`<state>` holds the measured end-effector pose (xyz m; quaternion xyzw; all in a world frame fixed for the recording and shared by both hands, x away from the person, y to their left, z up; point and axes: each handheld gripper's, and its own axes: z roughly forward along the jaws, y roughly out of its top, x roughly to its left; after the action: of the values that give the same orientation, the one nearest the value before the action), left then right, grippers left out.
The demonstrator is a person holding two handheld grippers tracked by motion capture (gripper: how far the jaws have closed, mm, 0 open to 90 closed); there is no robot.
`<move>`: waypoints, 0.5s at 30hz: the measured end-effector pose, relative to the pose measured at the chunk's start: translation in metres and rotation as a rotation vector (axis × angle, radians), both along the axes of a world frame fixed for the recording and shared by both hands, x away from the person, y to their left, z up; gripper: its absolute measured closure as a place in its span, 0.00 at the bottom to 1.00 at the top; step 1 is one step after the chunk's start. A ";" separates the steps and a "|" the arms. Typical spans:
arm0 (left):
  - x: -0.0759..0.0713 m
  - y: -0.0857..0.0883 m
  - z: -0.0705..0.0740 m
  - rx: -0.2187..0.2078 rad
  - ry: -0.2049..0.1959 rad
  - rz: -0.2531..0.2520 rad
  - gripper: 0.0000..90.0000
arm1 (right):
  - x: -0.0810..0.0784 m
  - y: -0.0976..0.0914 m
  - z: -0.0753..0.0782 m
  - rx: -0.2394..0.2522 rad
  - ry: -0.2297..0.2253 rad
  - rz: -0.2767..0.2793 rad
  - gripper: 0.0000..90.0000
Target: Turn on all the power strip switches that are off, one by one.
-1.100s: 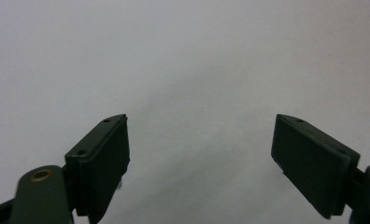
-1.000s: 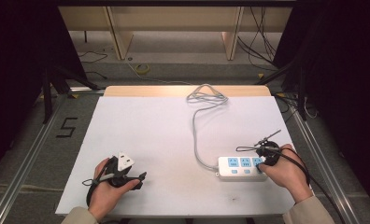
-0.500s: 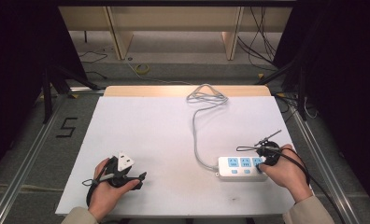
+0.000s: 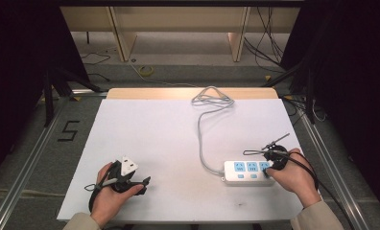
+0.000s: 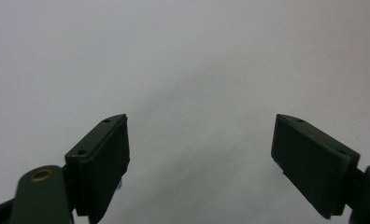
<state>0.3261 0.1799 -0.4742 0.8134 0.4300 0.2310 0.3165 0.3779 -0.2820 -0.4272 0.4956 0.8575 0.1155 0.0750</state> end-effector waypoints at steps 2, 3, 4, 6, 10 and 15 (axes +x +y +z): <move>0.000 0.000 0.000 -0.001 0.001 0.001 0.21 | 0.000 0.000 0.000 -0.001 0.000 0.001 1.00; 0.000 0.000 0.000 0.000 0.000 0.000 0.21 | 0.000 0.000 0.000 -0.002 0.001 -0.001 1.00; 0.000 0.000 0.000 0.000 0.001 0.000 0.21 | 0.000 0.001 0.000 -0.003 0.001 -0.002 1.00; 0.000 0.000 0.000 0.001 0.000 0.000 0.21 | 0.000 0.001 0.000 -0.003 0.001 -0.002 1.00; 0.000 0.000 0.000 0.000 0.001 0.001 0.21 | 0.000 0.001 0.000 -0.012 -0.003 0.001 1.00; 0.000 0.000 0.000 0.002 0.000 -0.001 0.21 | -0.001 0.002 -0.001 -0.012 -0.004 0.000 1.00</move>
<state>0.3259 0.1800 -0.4740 0.8139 0.4294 0.2312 0.3159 0.3774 -0.2805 -0.4280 0.4951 0.8580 0.1112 0.0799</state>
